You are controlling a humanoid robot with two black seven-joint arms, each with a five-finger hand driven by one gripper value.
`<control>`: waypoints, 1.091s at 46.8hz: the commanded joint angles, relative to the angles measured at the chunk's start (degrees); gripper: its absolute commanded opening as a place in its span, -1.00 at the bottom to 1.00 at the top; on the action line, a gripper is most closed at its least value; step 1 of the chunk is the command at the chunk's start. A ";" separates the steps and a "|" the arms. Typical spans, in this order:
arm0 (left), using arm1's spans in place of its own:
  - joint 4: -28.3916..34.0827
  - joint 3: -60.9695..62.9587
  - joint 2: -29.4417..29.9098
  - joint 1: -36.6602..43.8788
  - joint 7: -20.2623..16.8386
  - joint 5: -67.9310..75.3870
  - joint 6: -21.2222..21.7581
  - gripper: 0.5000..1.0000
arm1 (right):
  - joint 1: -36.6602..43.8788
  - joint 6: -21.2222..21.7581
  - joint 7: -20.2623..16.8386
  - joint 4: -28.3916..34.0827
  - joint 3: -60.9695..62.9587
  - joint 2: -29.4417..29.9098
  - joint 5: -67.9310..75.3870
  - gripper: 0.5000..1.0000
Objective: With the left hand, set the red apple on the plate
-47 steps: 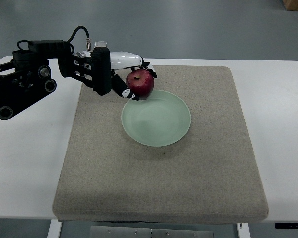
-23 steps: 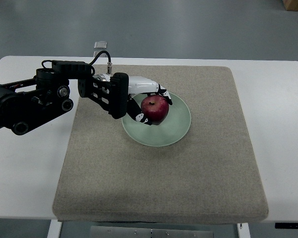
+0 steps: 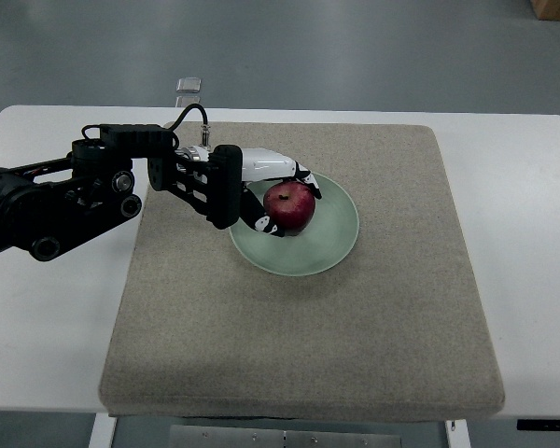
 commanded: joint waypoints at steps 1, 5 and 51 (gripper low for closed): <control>-0.01 0.00 0.08 -0.08 0.00 -0.01 -0.02 0.53 | 0.00 0.00 0.00 0.00 0.00 0.00 0.00 0.86; 0.08 0.00 0.00 -0.08 0.00 -0.09 -0.02 0.55 | 0.00 0.00 0.00 0.00 0.00 0.00 0.00 0.86; 1.57 -6.06 0.70 0.27 0.00 -10.10 -0.02 0.99 | 0.00 0.00 0.00 0.00 0.00 0.00 0.00 0.86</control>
